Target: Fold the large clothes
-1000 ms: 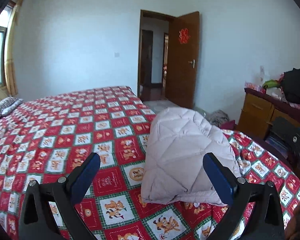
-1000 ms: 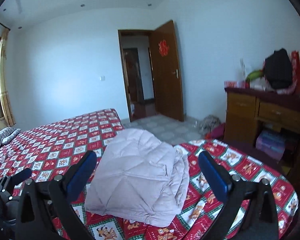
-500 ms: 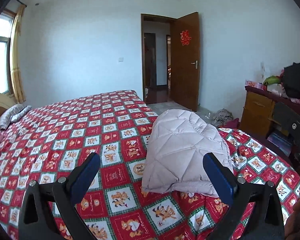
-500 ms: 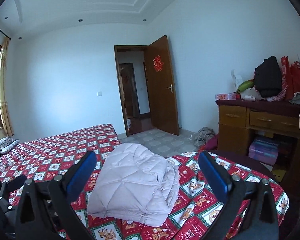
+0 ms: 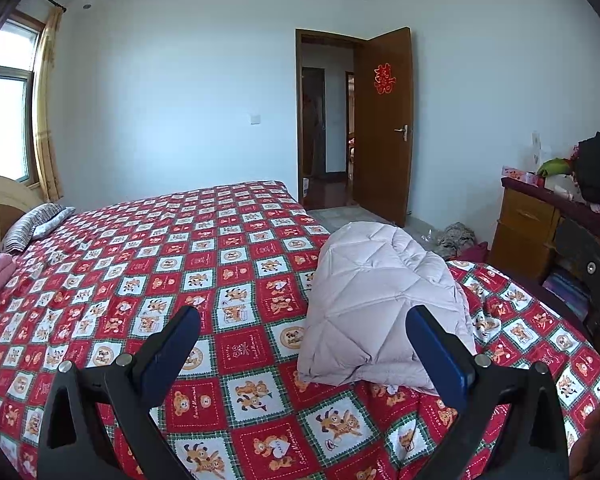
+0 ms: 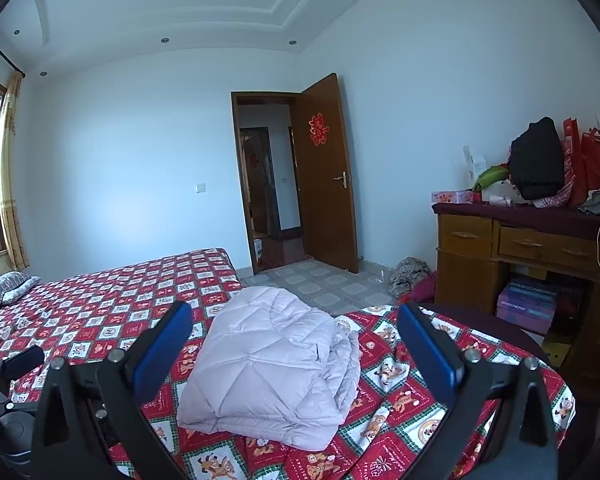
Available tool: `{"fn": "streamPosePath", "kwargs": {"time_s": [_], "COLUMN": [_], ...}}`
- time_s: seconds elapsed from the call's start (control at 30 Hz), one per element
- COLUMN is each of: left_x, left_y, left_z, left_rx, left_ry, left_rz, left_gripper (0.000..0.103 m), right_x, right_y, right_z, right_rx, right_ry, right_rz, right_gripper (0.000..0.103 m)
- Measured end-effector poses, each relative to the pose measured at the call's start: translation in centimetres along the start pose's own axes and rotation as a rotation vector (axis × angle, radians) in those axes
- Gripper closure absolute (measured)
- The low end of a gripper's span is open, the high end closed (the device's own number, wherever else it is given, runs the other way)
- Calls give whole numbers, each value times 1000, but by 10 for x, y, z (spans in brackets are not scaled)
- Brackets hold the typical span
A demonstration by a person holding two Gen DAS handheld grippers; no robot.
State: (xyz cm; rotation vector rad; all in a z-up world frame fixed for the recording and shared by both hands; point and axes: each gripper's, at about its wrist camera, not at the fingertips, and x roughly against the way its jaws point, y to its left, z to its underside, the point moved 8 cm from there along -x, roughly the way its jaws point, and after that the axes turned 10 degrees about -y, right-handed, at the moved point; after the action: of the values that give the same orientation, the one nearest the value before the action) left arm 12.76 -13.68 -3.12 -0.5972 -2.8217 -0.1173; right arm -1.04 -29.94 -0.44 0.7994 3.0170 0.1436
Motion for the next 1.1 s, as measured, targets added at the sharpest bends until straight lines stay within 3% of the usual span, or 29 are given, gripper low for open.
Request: {"fn": "streamPosePath", "kwargs": {"time_s": [1.1], "left_x": [-2], "left_y": [1], "left_z": [-2], "left_rx": [-38], "left_ry": [-10], "left_rz": [-28], "left_gripper": [1], "right_x": [-4], "right_y": [-10], "right_z": [-1], "right_rx": [-21], "right_ry": [7], "right_rz": [10], "right_gripper": [0]}}
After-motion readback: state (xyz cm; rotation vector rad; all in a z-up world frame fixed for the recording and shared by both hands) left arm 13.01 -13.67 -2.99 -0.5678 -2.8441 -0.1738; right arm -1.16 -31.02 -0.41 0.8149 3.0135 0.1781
